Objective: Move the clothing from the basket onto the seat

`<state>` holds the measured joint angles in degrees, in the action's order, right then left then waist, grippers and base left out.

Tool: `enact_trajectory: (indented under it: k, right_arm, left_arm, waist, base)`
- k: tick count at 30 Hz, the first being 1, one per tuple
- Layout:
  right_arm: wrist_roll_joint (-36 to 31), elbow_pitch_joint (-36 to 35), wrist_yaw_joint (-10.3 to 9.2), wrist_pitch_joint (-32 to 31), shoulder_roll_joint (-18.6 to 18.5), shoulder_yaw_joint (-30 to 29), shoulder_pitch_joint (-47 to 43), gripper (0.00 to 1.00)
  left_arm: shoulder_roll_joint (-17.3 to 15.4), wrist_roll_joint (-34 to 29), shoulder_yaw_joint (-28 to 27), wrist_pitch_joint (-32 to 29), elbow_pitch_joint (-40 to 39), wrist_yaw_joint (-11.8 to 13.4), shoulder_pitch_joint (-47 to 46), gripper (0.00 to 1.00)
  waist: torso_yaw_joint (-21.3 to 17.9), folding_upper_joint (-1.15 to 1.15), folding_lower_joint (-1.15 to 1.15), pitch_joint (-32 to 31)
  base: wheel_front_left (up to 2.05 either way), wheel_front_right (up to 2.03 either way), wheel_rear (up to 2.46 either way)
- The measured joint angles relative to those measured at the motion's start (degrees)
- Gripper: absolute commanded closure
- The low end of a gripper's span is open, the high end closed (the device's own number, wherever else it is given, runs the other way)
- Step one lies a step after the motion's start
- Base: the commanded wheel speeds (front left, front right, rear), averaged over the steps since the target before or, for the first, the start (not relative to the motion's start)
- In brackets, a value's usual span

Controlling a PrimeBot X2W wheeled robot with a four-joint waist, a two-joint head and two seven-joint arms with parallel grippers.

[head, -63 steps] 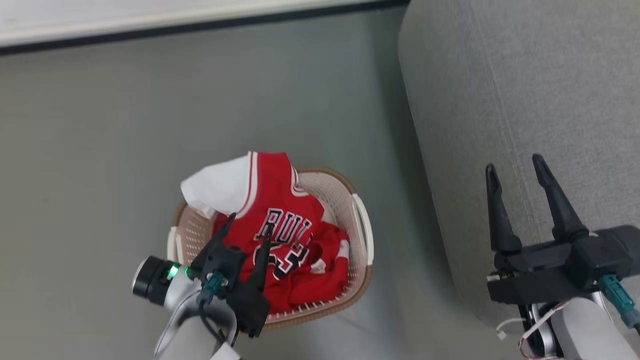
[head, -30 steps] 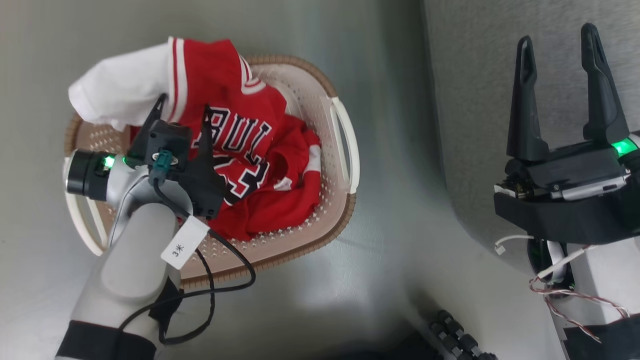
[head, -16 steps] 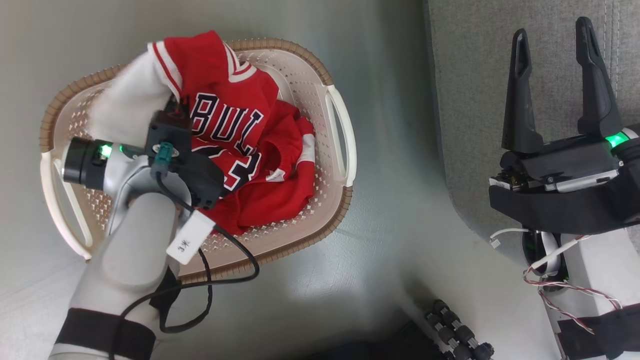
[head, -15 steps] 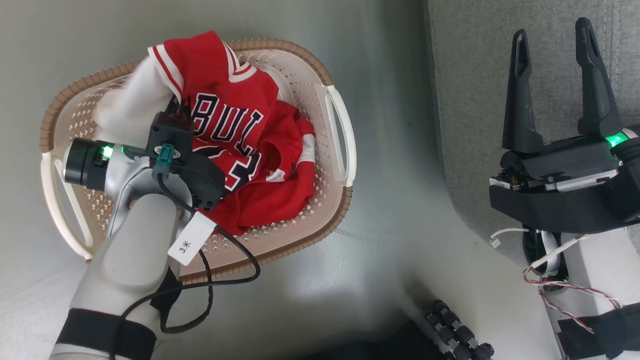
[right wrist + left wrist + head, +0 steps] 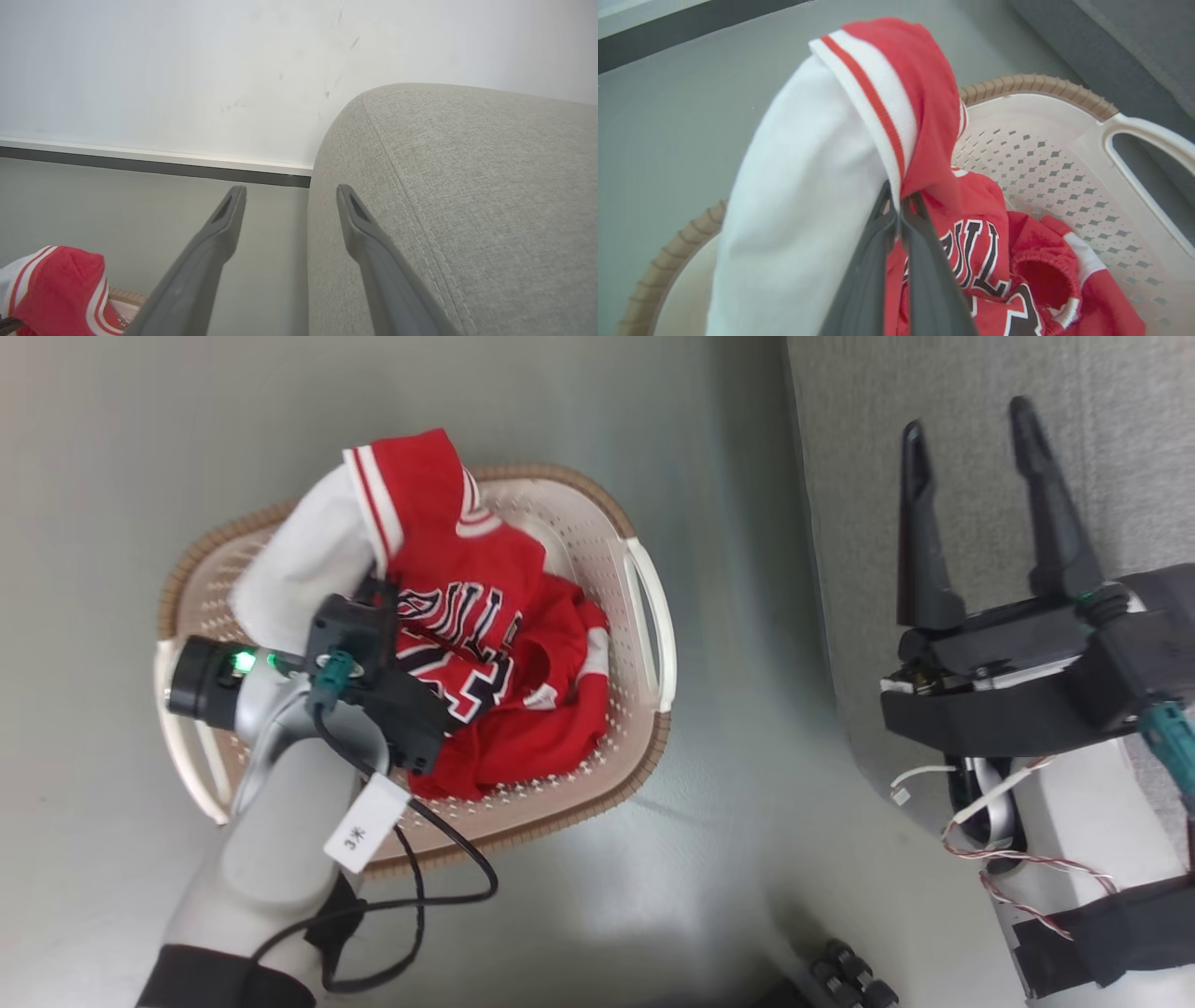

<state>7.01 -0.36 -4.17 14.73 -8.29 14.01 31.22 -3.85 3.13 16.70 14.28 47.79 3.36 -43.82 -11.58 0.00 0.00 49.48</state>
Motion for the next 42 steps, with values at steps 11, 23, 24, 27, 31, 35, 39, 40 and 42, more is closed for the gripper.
enact_trajectory:
  k: [11,23,24,27,31,35,39,40,42]
  right_arm:
    - [-0.15,4.83,1.19,0.0,0.18,0.25,0.02,0.0]
    - [-0.14,8.67,2.16,-0.01,0.15,-0.35,-0.51,0.0]
    - [-0.13,9.06,2.18,0.0,0.18,-0.34,-0.75,0.0]
    - [0.04,10.29,2.25,-0.01,0.43,-0.27,-1.8,0.0]
    - [0.11,11.71,3.03,-0.01,1.34,0.43,-2.85,0.0]
    - [0.55,12.89,3.57,-0.01,1.62,0.66,-3.72,0.0]
    - [0.63,14.26,4.24,-0.01,1.62,0.78,-4.91,0.0]
    - [0.67,14.61,4.3,-0.01,1.63,0.93,-5.28,0.0]
    - [0.75,15.22,4.74,-0.01,1.68,1.1,-6.17,0.0]
  left_arm:
    - [0.74,0.53,3.0,0.02,-3.69,-5.08,2.01,1.0]
    - [1.1,1.7,4.74,0.02,-9.1,-7.99,3.17,1.0]
    - [1.18,2.3,4.74,0.02,-9.66,-7.98,3.18,1.0]
    - [1.18,2.9,4.8,0.02,-10.78,-8.49,3.19,1.0]
    - [1.22,3.28,4.82,0.02,-12.12,-8.92,3.19,1.0]
    - [1.23,4.07,4.54,0.02,-13.48,-8.98,3.21,1.0]
    - [1.26,4.48,4.37,0.03,-14.71,-9.37,3.27,1.0]
    - [1.3,4.48,4.39,0.03,-14.84,-9.4,3.27,1.0]
    - [1.35,4.75,4.46,0.03,-15.0,-9.42,3.28,1.0]
  waist:
    - [2.62,0.0,0.0,-7.64]
    - [6.04,-0.01,-0.01,-16.95]
    - [6.31,0.0,-0.01,-17.77]
    - [7.01,0.0,-0.01,-20.19]
    - [7.74,-0.01,-0.01,-23.46]
    - [8.19,-0.01,0.0,-26.77]
    - [8.43,0.0,0.0,-30.04]
    - [8.47,0.0,0.0,-30.85]
    - [8.53,-0.01,0.0,-32.49]
  base:
    - [0.0,0.0,0.0]
    - [0.0,0.0,0.0]
    - [0.0,0.0,0.0]
    - [0.0,0.0,0.0]
    - [0.0,0.0,0.0]
    - [0.0,0.0,0.0]
    - [0.0,0.0,0.0]
    - [0.0,0.0,0.0]
    - [0.0,0.0,0.0]
